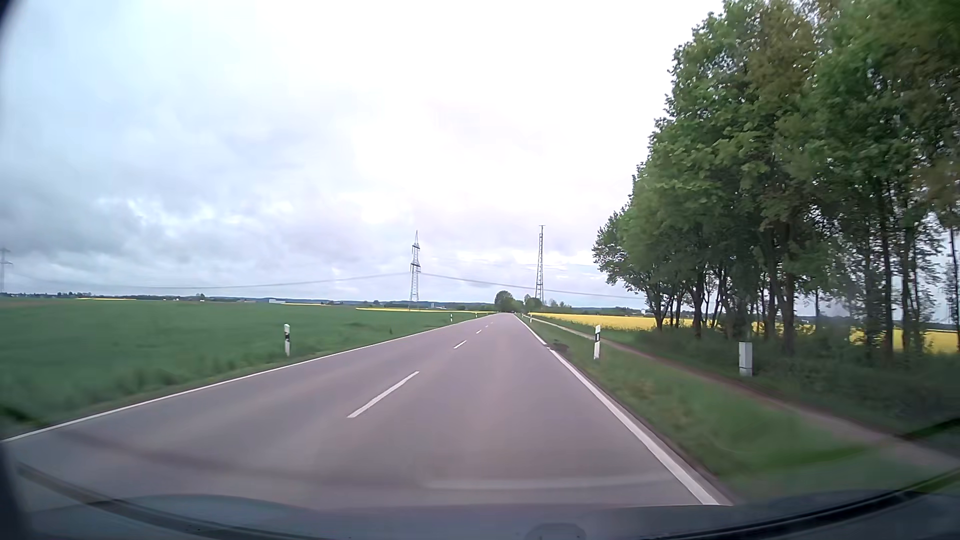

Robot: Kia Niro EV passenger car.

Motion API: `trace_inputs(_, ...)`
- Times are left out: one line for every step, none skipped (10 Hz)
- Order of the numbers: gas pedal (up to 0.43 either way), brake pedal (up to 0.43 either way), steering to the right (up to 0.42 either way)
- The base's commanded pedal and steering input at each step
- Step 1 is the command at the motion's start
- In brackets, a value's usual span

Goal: Follow the waypoints while adhering to traffic rules and regulations

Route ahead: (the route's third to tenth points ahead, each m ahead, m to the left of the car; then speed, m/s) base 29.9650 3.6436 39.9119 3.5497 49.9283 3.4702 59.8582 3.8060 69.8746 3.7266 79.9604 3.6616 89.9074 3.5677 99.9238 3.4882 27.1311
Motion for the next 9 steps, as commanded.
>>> trace_inputs(0.287,0.000,0.000)
trace_inputs(0.287,0.000,0.000)
trace_inputs(0.287,0.000,0.000)
trace_inputs(0.287,0.000,0.000)
trace_inputs(0.287,0.000,0.000)
trace_inputs(0.287,0.000,0.001)
trace_inputs(0.280,0.000,0.002)
trace_inputs(0.280,0.000,0.002)
trace_inputs(0.280,0.000,0.002)
